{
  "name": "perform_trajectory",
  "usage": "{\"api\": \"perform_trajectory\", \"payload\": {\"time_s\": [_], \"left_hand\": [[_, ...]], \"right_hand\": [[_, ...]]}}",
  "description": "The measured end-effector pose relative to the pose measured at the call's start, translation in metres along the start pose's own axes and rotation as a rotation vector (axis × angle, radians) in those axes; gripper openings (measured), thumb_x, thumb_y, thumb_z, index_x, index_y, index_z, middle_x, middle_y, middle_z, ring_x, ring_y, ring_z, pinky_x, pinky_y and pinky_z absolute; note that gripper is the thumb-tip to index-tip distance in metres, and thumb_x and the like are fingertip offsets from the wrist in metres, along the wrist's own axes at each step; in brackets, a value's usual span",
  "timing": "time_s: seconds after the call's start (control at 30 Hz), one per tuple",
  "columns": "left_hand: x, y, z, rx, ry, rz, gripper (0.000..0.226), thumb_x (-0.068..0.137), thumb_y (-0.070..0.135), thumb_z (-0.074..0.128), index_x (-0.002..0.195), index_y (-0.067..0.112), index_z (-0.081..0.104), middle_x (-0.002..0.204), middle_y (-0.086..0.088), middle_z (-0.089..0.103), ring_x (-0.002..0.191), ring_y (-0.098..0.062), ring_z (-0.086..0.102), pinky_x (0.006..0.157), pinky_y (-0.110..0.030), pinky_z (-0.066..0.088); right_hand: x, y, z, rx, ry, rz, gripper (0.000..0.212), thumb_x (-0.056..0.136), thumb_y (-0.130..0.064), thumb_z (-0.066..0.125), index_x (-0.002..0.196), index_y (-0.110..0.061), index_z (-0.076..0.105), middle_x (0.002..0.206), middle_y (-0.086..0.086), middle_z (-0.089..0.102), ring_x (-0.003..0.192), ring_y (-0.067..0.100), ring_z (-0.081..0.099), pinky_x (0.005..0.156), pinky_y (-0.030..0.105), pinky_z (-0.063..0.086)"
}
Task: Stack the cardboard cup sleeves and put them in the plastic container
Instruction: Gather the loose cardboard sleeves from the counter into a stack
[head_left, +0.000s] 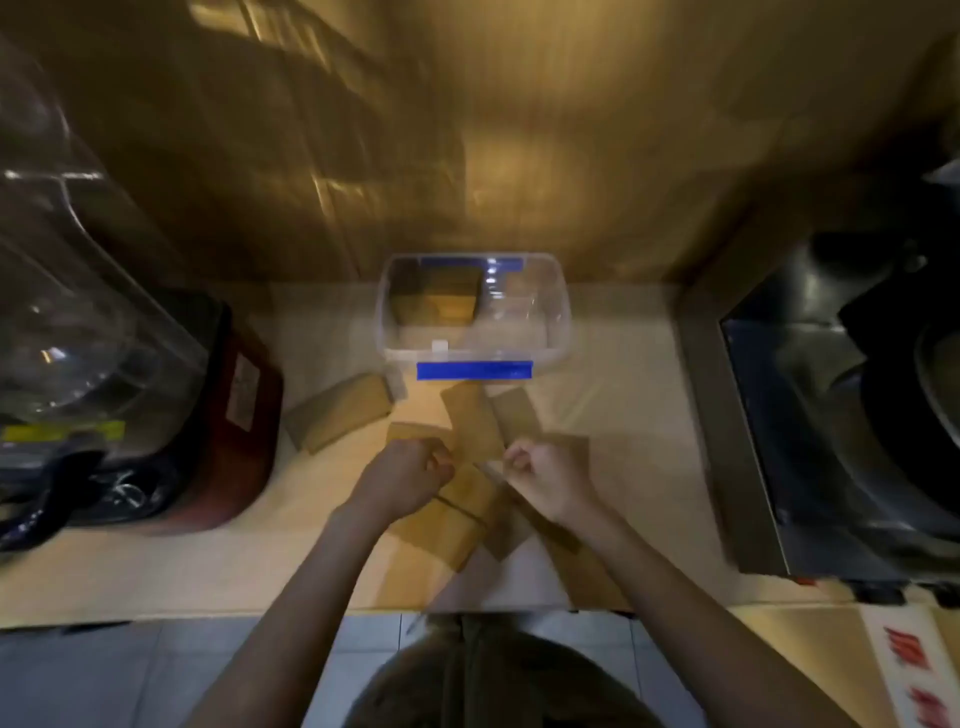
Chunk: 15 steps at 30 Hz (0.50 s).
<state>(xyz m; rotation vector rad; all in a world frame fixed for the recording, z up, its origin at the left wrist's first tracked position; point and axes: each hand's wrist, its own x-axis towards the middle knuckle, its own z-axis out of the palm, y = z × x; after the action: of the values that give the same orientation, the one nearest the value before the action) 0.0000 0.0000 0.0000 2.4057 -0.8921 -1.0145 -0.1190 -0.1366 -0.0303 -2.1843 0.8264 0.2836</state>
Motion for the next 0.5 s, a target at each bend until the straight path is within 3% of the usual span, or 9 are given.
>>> {"api": "perform_trajectory", "payload": {"time_s": [0.13,0.27,0.5], "left_hand": [[-0.012,-0.022,0.036,0.045,0.011,-0.117,0.041,0.084,0.027,0.052,0.122,0.012,0.051,0.124,-0.012,0.056,0.112,-0.029,0.053,0.088,-0.037,0.045],[-0.024,-0.041,0.068,0.149,0.032,-0.143,0.058,0.083,0.028,0.050,0.137,0.015,0.031,0.147,-0.010,0.033,0.132,-0.029,0.033,0.102,-0.041,0.036],[-0.042,-0.059,0.097,0.273,-0.022,-0.161,0.077,0.088,0.038,0.042,0.144,0.018,-0.007,0.158,-0.006,-0.010,0.145,-0.023,-0.006,0.115,-0.043,0.013]], "right_hand": [[-0.016,0.007,0.029,-0.109,-0.092,0.003,0.041,0.082,-0.024,0.058,0.122,-0.015,0.049,0.126,0.011,0.053,0.118,0.029,0.046,0.094,0.037,0.044],[-0.027,0.017,0.054,-0.255,-0.070,-0.071,0.063,0.080,-0.029,0.059,0.136,-0.017,0.033,0.138,0.013,0.039,0.129,0.032,0.031,0.102,0.041,0.035],[-0.036,0.019,0.070,-0.392,-0.010,-0.111,0.065,0.086,-0.031,0.054,0.140,-0.015,0.023,0.149,0.008,0.029,0.136,0.026,0.025,0.109,0.039,0.028]]}}
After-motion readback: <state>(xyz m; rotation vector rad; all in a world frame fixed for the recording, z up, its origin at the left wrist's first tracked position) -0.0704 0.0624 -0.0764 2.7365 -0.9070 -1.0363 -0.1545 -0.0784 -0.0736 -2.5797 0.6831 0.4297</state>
